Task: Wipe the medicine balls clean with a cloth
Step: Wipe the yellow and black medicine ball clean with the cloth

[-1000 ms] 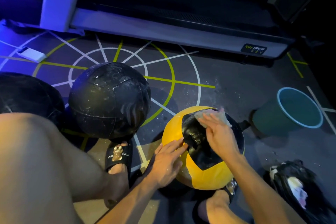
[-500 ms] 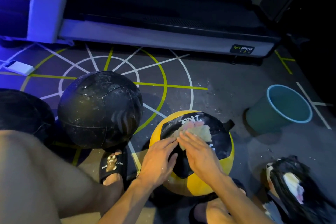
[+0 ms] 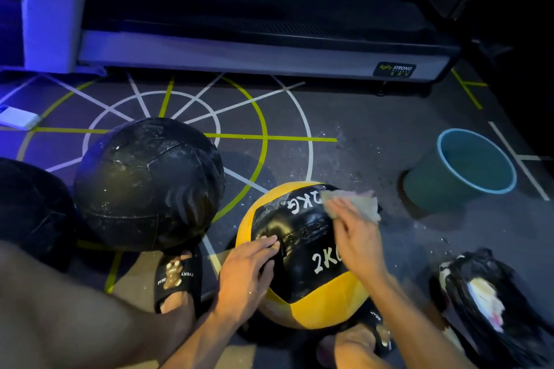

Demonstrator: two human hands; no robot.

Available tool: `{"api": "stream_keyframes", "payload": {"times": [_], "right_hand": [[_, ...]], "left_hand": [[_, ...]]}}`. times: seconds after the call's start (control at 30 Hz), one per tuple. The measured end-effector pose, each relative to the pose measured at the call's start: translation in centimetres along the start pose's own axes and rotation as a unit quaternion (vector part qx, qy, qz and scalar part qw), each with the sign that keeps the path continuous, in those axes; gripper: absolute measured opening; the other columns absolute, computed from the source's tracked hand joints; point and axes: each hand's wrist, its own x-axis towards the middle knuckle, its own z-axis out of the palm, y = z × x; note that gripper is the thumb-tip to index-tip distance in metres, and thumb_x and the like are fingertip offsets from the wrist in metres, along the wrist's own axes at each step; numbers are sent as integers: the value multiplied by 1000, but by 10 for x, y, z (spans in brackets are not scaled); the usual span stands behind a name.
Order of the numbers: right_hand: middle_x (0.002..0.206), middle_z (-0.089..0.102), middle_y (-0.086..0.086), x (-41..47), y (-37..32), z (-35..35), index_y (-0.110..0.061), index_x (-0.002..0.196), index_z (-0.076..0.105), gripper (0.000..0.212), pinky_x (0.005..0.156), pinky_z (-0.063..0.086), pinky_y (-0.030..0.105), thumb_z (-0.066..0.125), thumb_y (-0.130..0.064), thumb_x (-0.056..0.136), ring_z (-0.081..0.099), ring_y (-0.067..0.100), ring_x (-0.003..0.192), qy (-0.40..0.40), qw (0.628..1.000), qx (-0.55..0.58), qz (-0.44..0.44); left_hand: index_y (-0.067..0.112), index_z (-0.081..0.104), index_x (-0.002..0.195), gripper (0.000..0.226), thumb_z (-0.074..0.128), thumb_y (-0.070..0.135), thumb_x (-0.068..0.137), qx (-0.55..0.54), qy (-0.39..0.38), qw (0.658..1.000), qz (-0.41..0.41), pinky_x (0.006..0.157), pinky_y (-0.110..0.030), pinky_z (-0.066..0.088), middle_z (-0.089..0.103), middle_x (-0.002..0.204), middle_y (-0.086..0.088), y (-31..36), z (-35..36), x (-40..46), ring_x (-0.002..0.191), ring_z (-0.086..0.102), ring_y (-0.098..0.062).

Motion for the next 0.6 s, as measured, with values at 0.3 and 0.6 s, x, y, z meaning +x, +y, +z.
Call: {"api": "stream_keyframes", "payload": {"times": [0.3,0.6], "right_hand": [[145,59,-5,15,2,4,-24,134,67,47,115,42,37,57,-2,94,51,13,139,-7,999,3,-31],[145,60,-6,-18,-38,30,-22,135,66,46,119,38,37,49,-17,93,50,10,138,-110,959,-21,-260]], "left_hand": [[30,79,106,28,60,35,87,12,-2,1000,-4,97,-20,43,69,123,25,-4,1,0,111,64,3],[30,80,99,26,61,35,81,22,8,1000,-5,94,-23,43,74,112,21,-13,2,-3,107,63,4]]}}
